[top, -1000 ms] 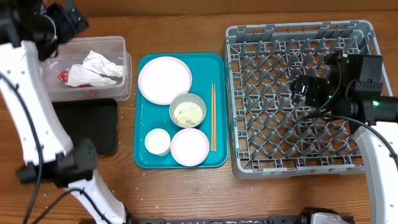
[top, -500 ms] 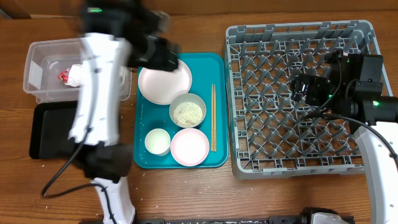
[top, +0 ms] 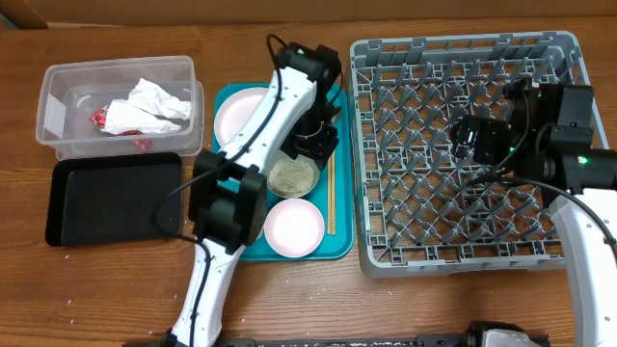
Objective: Sort waste into correct bins and load items into the dishwasher
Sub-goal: 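Grasp the white bowl of rice with the left gripper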
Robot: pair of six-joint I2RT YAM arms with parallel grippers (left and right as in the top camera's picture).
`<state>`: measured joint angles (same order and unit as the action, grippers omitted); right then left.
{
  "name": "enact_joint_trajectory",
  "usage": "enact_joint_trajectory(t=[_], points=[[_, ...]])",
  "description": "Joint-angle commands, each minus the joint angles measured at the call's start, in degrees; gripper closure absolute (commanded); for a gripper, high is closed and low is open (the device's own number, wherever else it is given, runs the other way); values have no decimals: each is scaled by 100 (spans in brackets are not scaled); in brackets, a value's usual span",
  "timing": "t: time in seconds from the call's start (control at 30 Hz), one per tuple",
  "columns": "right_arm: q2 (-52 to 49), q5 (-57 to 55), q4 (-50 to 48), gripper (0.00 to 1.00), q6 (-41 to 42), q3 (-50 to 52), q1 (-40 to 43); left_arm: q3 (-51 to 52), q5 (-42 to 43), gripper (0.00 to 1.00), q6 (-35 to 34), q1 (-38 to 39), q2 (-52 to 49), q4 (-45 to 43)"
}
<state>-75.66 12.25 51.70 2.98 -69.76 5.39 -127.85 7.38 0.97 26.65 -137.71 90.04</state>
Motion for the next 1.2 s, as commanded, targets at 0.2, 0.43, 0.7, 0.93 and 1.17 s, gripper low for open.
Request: enact_joint_trajectory(t=[0.2, 0.43, 0.7, 0.93, 1.17], points=[[9, 46, -15, 0, -4, -109, 15, 44, -184, 49, -1010, 74, -105, -378], [9, 46, -15, 0, -4, -109, 15, 439, -293, 52, -1491, 87, -105, -656], [9, 44, -15, 0, -4, -109, 15, 621, -295, 72, -1563, 103, -105, -804], [9, 44, -22, 0, -4, -109, 15, 621, -269, 91, -1585, 118, -105, -776], [9, 31, -42, 0, -4, -109, 15, 621, -142, 76, -1646, 136, -105, -798]])
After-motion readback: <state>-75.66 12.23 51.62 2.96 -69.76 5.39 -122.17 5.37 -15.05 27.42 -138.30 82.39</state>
